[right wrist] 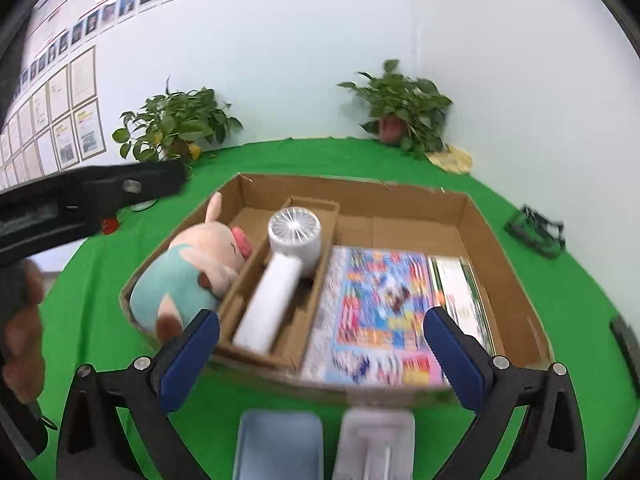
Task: Organize objects
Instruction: 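Lower the fan upright into the box compartment and open the right gripper, then move the right gripper to the light-blue phone case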
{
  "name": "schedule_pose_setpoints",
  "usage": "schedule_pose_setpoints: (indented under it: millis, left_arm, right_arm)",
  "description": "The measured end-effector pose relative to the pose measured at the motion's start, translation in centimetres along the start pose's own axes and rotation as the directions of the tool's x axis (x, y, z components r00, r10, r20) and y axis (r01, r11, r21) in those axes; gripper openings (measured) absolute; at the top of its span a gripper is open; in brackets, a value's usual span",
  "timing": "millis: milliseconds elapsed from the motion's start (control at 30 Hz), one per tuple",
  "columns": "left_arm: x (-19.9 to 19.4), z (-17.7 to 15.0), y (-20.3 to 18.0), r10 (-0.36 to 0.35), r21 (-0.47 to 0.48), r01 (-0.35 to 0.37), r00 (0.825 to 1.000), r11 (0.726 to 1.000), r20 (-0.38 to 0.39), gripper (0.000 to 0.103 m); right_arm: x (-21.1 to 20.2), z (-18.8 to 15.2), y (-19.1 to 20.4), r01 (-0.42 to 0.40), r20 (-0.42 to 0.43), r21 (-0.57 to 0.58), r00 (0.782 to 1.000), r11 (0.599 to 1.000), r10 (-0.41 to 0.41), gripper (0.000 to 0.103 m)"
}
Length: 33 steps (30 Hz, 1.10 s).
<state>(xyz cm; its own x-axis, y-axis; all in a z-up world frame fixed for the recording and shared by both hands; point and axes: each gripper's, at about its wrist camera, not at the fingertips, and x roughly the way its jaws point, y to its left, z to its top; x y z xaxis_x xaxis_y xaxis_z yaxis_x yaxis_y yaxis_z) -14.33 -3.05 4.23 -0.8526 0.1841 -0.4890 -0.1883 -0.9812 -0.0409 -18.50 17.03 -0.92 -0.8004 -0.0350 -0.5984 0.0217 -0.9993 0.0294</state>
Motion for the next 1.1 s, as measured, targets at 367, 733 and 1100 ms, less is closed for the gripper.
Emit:
schedule_pose_setpoints:
  millis: [367, 733, 1100]
  left_arm:
    - [-3.6, -3.3, -5.6, -0.004, 0.024, 0.004, 1.0, 1.0, 0.017, 0.082]
    - [-4.7, -5.0, -7.0, -0.072, -0.006, 0.072, 0.996, 0.997, -0.06, 0.082]
    - [-2.0, -8.5, -6.0, -0.223, -0.07, 0.212, 0.934, 0.975, -0.281, 0.082]
  right_arm:
    - [-7.5, -5.1, -3.6, 0.043, -0.006, 0.049, 0.999, 0.998, -0.043, 0.103]
    - [-10.4, -7.1, -4.9, 0.051, -0.017, 0.025, 0.999, 0.998, -0.051, 0.103]
    - [-10.0, -11.7, -7.3, -0.1, -0.128, 0.105, 0.985, 0.989, 0.114, 0.103]
